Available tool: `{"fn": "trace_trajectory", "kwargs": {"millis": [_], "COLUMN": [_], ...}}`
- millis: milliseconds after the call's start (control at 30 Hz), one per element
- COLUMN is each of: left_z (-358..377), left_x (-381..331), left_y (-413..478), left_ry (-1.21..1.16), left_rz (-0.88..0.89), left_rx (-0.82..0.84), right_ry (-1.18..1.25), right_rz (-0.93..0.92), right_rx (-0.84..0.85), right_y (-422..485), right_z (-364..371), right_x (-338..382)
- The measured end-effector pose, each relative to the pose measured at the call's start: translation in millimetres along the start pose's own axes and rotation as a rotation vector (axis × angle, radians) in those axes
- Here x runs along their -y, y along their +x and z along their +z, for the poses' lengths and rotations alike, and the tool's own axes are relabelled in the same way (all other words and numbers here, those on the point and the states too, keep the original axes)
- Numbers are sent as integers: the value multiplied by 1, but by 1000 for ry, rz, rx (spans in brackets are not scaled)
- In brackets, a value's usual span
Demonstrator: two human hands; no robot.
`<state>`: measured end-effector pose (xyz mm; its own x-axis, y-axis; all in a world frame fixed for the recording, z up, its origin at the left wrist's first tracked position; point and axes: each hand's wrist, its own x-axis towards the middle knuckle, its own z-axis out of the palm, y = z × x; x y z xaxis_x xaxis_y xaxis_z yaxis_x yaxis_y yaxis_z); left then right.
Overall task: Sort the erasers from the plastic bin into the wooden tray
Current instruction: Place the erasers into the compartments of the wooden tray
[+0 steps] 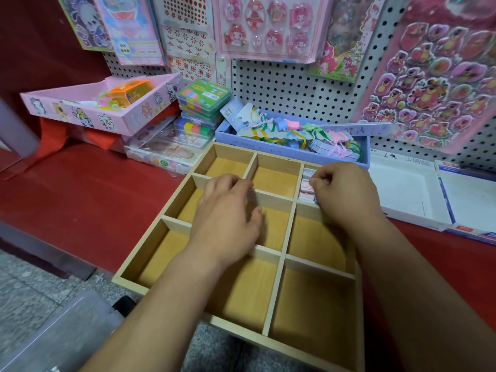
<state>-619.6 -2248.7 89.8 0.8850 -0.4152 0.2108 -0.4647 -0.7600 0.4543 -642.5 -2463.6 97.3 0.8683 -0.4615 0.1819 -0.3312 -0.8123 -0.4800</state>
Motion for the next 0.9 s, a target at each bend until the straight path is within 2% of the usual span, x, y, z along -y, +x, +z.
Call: {"fn": "trace_trajectory", "kwargs": {"millis": [133,333,467,633,800,900], "left_z": [2,4,5,7,4,-20], "left_x": [1,5,6,6,-1,1], "left_y": [-1,1,1,3,1,-15], "left_ry": [-11,-14,11,72,25,-33], "left_rz": [-8,7,24,24,-7,-29], "left_rx": [-2,-4,-7,12,13,-31], "right_ry": [-1,40,22,111,204,323], "right_rz": [8,2,13,38,-106,-231], "right_rx": [-35,94,31,-21,-40,29], "right_y": [-2,-1,1,-6,-44,-79], "right_z": [1,-4,2,0,-20,-32], "right_x": [-1,-6,-5,-5,17,47]}}
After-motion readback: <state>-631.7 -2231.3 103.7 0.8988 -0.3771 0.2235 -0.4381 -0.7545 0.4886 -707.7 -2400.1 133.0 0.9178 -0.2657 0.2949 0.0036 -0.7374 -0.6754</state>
